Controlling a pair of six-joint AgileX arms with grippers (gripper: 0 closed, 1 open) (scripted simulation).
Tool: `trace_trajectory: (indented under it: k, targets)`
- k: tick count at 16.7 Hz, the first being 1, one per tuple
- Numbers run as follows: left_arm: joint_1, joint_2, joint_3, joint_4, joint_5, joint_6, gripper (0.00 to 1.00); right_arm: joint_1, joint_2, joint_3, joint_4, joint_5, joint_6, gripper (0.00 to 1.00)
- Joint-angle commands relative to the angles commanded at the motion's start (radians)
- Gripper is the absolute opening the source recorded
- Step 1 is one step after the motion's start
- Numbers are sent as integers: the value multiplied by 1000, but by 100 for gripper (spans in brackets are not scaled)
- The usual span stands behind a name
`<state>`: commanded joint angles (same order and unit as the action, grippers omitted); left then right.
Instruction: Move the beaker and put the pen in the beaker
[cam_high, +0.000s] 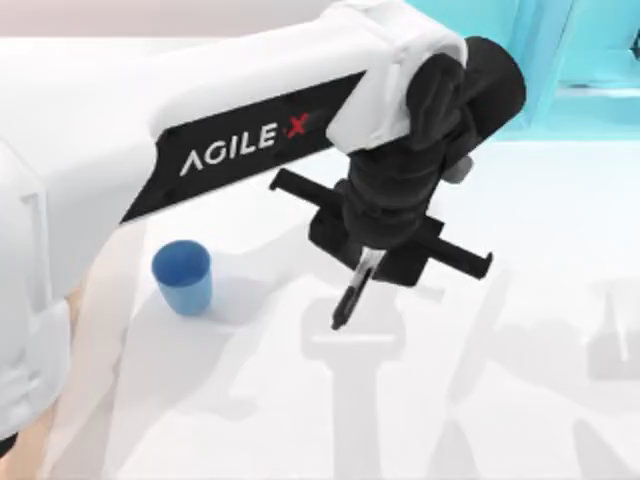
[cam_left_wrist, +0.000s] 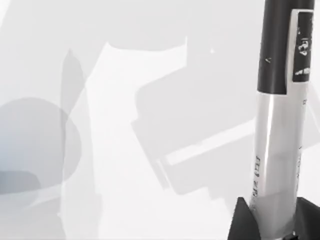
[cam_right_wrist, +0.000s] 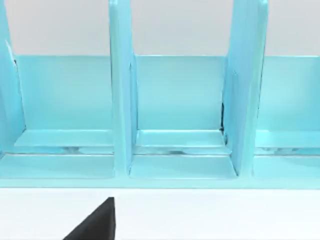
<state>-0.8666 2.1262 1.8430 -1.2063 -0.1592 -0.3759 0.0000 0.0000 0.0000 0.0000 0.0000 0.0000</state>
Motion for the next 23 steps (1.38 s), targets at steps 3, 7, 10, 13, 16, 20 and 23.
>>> trace_trajectory:
  k: [3, 7, 10, 13, 16, 20, 23]
  targets:
    - [15, -43, -70, 90, 0, 29, 0, 0, 0, 0, 0, 0, 0, 100]
    - [65, -153, -268, 332, 5, 92, 0, 0, 0, 0, 0, 0, 0, 100]
    - [118, -264, -473, 579, 12, 148, 0, 0, 0, 0, 0, 0, 0, 100]
    - [178, -395, -706, 863, 20, 207, 0, 0, 0, 0, 0, 0, 0, 100]
    - [236, -536, -947, 1168, 28, 265, 0, 0, 0, 0, 0, 0, 0, 100]
    - [307, -726, -1253, 1574, 39, 331, 0, 0, 0, 0, 0, 0, 0, 100]
    - [350, -856, -1451, 1851, 45, 368, 0, 0, 0, 0, 0, 0, 0, 100]
